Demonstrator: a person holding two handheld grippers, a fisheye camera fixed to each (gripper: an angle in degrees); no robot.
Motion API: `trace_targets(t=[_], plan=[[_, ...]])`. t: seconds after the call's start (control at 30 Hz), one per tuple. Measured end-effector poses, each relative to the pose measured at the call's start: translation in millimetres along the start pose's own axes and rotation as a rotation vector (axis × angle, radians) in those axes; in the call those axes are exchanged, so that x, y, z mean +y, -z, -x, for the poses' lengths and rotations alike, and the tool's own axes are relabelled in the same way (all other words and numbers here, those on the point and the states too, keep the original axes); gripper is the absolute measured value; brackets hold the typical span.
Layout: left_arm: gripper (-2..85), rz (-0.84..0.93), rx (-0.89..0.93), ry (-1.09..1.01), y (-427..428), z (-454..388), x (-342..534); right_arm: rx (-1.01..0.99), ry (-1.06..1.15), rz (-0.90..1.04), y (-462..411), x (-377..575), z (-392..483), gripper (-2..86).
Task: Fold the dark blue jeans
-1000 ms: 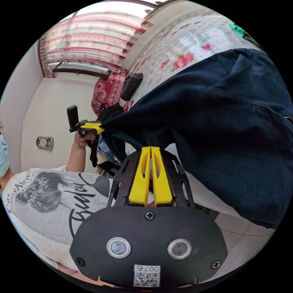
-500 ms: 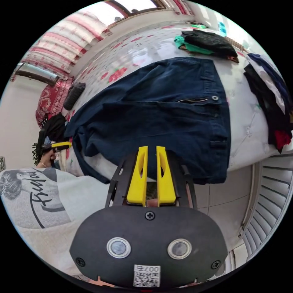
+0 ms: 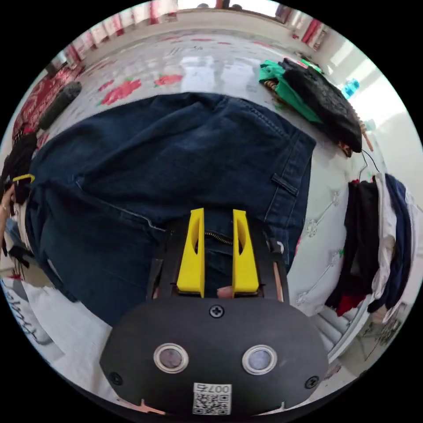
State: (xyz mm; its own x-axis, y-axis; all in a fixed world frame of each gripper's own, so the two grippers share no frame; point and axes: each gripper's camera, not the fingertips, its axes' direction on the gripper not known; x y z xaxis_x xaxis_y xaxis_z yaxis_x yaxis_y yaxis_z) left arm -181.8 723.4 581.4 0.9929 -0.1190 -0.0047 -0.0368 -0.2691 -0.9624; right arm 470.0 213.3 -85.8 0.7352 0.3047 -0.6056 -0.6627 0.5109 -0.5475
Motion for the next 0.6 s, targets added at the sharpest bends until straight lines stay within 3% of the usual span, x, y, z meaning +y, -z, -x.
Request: trace_targets(t=[0.1, 0.23, 0.27, 0.37, 0.4, 0.47, 0.57, 0.6], plan=[[0.8, -0.029, -0.057, -0.028, -2, -16, -1, 0.074, 0.221, 0.035, 3, -10, 11, 4.5], [-0.5, 0.014, -0.192, -0.077, -3, -39, -13, 0.630, 0.312, 0.271, -38, -19, -16, 0.6], [-0.7, 0.010, -0.255, -0.102, -3, -49, -19, 0.649, 0.308, 0.247, -40, -19, -23, 0.5], [-0.9, -0.022, -0.399, -0.170, -5, -70, -39, 0.672, -0.074, 0.471, -66, -40, -83, 0.0], [-0.9, -0.028, -0.408, -0.162, -4, -70, -49, 0.625, -0.194, 0.457, -63, -46, -96, -0.1], [-0.9, -0.040, -0.364, -0.127, 0, -60, -62, 0.535, -0.229, 0.339, -43, -51, -95, -0.1], [-1.0, -0.044, -0.246, -0.088, 7, -34, -72, 0.555, -0.275, 0.044, 13, -55, -66, -0.1], [-1.0, -0.046, -0.208, -0.077, 9, -25, -69, 0.467, -0.226, -0.065, 34, -53, -44, -0.1]])
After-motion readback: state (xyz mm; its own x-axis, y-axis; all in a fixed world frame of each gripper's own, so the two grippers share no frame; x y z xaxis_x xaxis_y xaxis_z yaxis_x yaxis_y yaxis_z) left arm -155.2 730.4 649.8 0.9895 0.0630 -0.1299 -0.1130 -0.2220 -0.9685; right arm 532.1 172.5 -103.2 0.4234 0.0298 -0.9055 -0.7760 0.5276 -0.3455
